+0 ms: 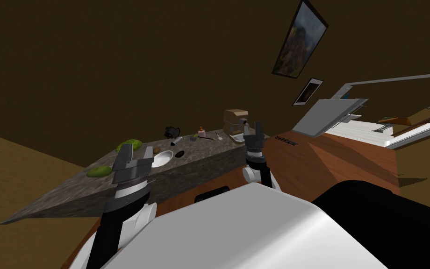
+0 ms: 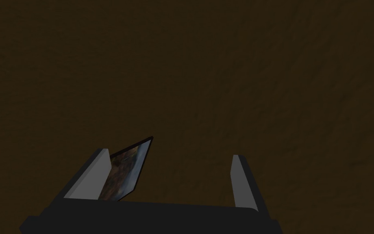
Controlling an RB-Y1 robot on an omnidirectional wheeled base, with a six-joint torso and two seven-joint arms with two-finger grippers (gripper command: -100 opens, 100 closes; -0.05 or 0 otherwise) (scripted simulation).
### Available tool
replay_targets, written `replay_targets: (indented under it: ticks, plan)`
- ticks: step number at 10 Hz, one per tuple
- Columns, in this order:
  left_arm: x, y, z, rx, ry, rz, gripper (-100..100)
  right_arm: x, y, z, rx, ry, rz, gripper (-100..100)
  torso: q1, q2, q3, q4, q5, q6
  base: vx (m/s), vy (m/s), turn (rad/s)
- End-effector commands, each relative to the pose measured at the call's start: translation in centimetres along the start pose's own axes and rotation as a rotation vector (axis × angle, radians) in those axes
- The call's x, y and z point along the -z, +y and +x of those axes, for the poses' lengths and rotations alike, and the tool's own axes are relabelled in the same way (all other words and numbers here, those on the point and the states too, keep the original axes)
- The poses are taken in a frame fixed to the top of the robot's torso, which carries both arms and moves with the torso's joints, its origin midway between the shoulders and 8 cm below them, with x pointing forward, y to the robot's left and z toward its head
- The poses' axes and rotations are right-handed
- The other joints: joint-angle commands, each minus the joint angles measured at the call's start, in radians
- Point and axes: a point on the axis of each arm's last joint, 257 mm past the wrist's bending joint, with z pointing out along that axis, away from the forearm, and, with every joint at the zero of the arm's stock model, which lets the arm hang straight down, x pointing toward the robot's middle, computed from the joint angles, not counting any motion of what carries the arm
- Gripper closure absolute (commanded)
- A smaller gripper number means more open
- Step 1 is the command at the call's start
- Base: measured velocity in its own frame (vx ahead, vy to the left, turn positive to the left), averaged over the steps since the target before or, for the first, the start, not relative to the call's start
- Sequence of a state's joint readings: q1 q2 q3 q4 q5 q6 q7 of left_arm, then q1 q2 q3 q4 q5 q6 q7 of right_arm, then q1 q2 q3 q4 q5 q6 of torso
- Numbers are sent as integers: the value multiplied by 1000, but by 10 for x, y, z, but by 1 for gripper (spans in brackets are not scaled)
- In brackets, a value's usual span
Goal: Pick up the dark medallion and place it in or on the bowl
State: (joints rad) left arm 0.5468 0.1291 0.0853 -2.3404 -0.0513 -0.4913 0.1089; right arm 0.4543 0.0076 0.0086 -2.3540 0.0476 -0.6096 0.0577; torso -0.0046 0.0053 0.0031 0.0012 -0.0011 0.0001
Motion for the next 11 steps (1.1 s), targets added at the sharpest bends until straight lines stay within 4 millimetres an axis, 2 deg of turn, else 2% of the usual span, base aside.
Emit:
replay_targets:
  ticks: [1,4,7,11]
  plan:
    - [0,9,-5,-38,1,-33,-100,0,0,0,0,0,0,0,0,0,0,0,0,0,-48,-65,-30]
    - [0,28,-18,-105,-8,-107,-100,0,0,0,0,0,0,0,0,-3,-2,-1,0,0,-34,-70,-41]
    - [0,37,-24,-127,-14,-141,-100,0,0,0,0,0,0,0,2,-4,-2,-1,0,0,-17,-38,-21]
    - [2,64,-44,-188,-41,-241,-100,0,0,0,0,0,0,0,2,-5,-3,-1,0,0,-7,-49,-41]
